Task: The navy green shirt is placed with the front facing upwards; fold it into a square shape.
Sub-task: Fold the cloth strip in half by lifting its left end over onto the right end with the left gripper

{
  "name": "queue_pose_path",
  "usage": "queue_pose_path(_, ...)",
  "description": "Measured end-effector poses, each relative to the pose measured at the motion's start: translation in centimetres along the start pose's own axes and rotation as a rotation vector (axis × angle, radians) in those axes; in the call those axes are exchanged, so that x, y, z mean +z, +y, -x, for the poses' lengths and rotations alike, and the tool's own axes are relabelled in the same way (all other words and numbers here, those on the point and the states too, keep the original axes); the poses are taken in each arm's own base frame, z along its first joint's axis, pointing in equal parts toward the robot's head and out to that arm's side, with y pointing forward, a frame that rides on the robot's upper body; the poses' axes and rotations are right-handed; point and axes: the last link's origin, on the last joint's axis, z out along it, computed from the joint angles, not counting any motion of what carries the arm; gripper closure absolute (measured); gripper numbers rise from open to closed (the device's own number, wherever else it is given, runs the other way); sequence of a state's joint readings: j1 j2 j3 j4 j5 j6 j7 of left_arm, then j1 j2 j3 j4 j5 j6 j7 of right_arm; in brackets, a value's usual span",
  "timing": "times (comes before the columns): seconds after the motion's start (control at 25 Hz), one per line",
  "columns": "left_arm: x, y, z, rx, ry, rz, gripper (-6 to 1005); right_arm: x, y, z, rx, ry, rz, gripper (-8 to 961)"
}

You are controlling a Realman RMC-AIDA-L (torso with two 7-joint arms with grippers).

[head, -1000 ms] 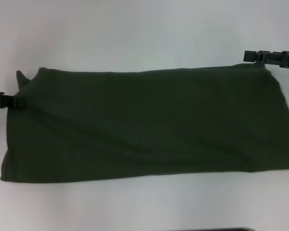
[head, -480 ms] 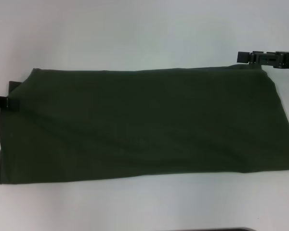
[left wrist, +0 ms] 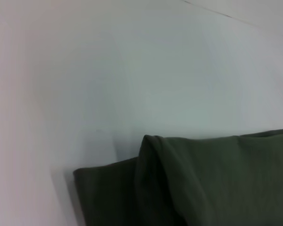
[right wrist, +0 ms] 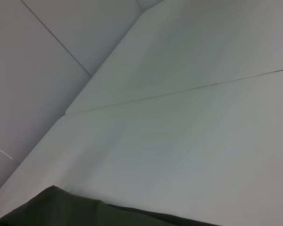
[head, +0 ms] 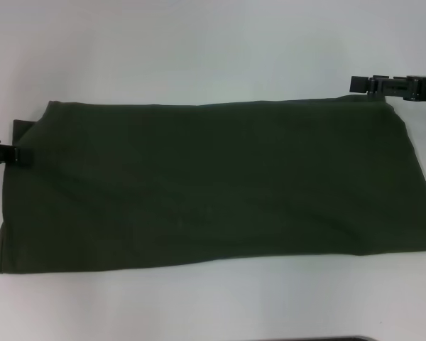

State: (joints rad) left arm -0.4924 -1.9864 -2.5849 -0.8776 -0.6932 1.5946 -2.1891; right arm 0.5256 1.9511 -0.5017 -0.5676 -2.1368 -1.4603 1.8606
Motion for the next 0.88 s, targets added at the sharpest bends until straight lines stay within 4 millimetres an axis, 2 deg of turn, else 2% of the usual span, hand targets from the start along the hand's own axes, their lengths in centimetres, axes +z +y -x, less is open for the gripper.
queue_pose_path(0.12, 0.2, 0.2, 0.1, 0.004, -0.005, 0.008, 948, 0.0, 0.0, 0.0, 0.001, 0.0, -0.001, 8)
queue_pose_path(0.36, 0.1, 0.1, -0.1, 0.001, 0.011, 0.003, 851, 0.0, 0.0, 0.0, 0.001, 0.0, -0.001, 9)
queue_pose_path(0.68, -0.6, -1.4, -0.7, -0.033, 0.092, -0.077, 594, -0.1, 0.0, -0.1, 0.001, -0.001, -0.001, 8)
queue_pose_path(0.88, -0.7, -1.8, -0.6, -0.034, 0.087, -0.102, 369, -0.1, -0.1, -0.3, 0.005, -0.001, -0.002, 8)
